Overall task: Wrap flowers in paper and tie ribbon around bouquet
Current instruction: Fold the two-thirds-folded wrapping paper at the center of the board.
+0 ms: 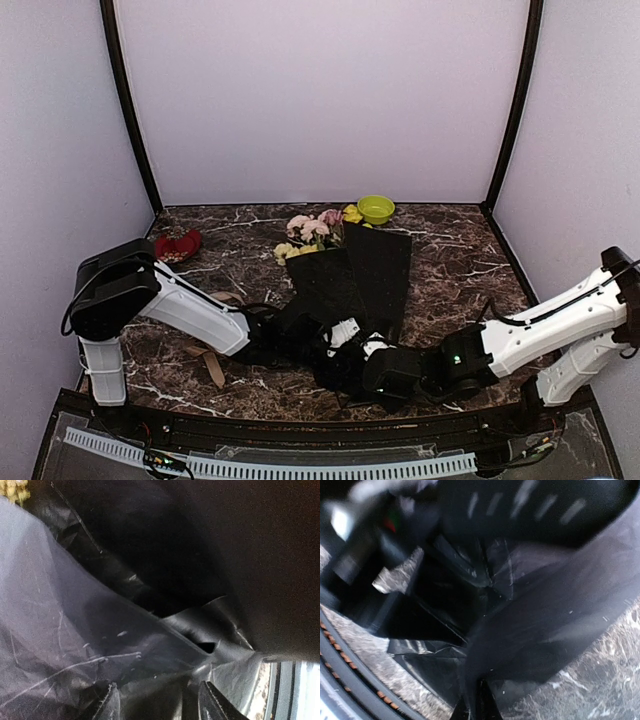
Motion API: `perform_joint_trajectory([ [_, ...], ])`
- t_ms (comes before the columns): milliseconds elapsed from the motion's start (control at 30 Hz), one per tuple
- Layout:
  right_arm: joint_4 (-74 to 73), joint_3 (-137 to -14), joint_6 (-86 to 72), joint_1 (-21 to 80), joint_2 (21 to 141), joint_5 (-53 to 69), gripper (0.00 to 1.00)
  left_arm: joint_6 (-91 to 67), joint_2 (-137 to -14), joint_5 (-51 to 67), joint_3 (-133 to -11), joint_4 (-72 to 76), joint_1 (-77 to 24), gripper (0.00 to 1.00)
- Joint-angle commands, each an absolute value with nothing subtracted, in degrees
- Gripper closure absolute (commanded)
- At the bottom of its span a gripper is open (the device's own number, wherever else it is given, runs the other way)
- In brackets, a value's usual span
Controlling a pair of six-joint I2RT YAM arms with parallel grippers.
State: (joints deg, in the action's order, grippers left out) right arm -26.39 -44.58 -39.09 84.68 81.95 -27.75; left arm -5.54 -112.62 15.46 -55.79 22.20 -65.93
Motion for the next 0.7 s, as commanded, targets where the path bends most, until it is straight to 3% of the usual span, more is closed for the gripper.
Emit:
perform_joint_trajectory([
  [0,-24.2,-46.3,-34.2,85.4,86.5,-25.3,1.00,-9.0,-108.8,19.2,-52.6,25.7,-64.7,0.44],
  [200,-25.6,-47.6,-33.9,86.0,88.9,-24.8,1.00,-11.1,-106.3,19.2,-49.0,28.3,-63.6,0.43],
  [667,-24.8,-48.7,-29.4,88.5,85.7,-30.5,1.00,-15.6,-110.5,7.5,-56.4,19.3,-63.1,0.46],
])
